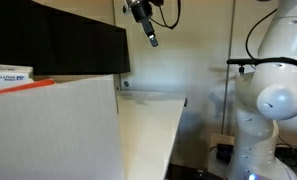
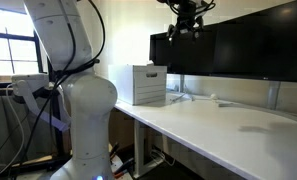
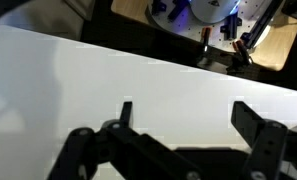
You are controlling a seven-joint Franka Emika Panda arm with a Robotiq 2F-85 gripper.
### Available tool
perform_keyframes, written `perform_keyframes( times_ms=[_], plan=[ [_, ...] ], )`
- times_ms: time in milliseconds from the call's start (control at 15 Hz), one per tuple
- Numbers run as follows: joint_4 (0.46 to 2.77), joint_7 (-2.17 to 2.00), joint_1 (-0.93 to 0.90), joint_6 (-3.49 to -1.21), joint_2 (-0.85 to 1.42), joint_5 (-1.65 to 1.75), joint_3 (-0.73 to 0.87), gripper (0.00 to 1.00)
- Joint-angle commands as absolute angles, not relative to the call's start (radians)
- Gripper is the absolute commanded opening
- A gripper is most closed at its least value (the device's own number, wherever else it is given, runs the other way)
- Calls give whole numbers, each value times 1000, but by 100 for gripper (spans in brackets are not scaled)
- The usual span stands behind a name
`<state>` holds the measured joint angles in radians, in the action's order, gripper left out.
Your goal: Pick up the three small boxes from the table and put them in the bigger box.
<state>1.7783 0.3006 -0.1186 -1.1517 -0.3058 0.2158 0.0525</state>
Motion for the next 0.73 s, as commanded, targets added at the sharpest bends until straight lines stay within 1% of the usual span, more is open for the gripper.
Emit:
perform_keyframes(
  times_ms=[0,67,267,667],
  plan=[
    [2028,291,-94,-1250,-476,206,48,100],
    [1885,305,-95,-1184,-373,213,42,100],
    [1990,304,-97,-1217,-445,213,46,100],
    [2001,304,-97,-1222,-457,213,47,100]
  ],
)
